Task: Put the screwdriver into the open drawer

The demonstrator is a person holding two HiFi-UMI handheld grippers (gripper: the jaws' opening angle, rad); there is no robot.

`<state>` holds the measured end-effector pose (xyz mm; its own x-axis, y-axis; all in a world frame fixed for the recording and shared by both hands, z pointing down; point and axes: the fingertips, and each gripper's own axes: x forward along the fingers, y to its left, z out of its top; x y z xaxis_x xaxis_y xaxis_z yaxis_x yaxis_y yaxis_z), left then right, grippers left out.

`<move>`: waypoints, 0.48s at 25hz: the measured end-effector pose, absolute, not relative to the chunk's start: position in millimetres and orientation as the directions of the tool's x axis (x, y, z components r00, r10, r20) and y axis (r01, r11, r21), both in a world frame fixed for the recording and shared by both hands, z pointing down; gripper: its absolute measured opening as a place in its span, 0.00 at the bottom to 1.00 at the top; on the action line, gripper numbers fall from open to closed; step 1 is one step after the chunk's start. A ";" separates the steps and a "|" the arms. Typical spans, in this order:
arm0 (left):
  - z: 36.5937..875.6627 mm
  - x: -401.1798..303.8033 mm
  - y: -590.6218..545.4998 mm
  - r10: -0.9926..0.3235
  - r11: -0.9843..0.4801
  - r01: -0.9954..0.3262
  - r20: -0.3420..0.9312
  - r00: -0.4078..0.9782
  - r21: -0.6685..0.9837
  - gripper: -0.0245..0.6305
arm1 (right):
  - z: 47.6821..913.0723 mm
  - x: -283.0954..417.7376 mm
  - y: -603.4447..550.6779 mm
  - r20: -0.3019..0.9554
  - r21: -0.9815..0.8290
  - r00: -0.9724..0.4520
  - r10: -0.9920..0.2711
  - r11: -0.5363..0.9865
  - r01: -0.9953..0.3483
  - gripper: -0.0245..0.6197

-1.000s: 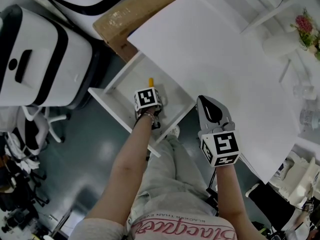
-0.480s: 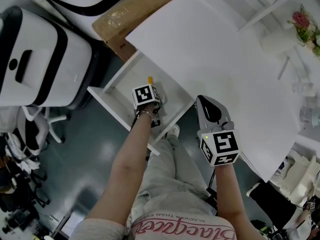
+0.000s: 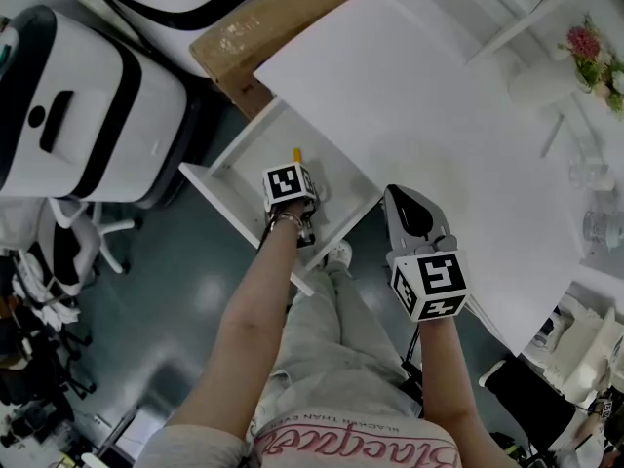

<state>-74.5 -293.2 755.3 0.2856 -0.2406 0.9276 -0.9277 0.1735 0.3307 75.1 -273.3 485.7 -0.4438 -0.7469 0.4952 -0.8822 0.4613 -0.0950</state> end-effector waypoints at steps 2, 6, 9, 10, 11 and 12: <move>750.2 -76.1 -292.6 -0.245 0.176 -0.927 0.927 0.285 0.331 0.33 | 481.4 74.7 -272.7 0.491 -0.095 -0.446 -0.748 0.463 -0.881 0.04; 736.9 -76.5 -295.2 -0.268 0.171 -0.925 0.919 0.288 0.340 0.33 | 472.1 75.2 -271.8 0.483 -0.098 -0.448 -0.752 0.462 -0.881 0.04; 725.4 -76.7 -297.2 -0.287 0.168 -0.920 0.911 0.297 0.354 0.33 | 465.5 74.3 -269.1 0.479 -0.095 -0.451 -0.753 0.467 -0.879 0.04; 721.2 -76.5 -297.7 -0.294 0.171 -0.917 0.907 0.303 0.361 0.33 | 463.5 74.0 -267.9 0.477 -0.093 -0.452 -0.753 0.468 -0.879 0.04; 717.2 -75.9 -297.9 -0.300 0.172 -0.913 0.903 0.308 0.369 0.33 | 461.8 73.7 -266.8 0.476 -0.093 -0.453 -0.754 0.469 -0.878 0.04; 713.6 -75.4 -298.0 -0.306 0.172 -0.911 0.900 0.312 0.374 0.33 | 460.2 73.4 -265.9 0.474 -0.093 -0.454 -0.754 0.470 -0.878 0.04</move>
<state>-75.4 -298.0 713.6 0.3116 -0.3056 0.8997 -0.9114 0.1718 0.3740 73.4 -265.9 460.2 -0.4541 -0.7541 0.4744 -0.8778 0.4698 -0.0934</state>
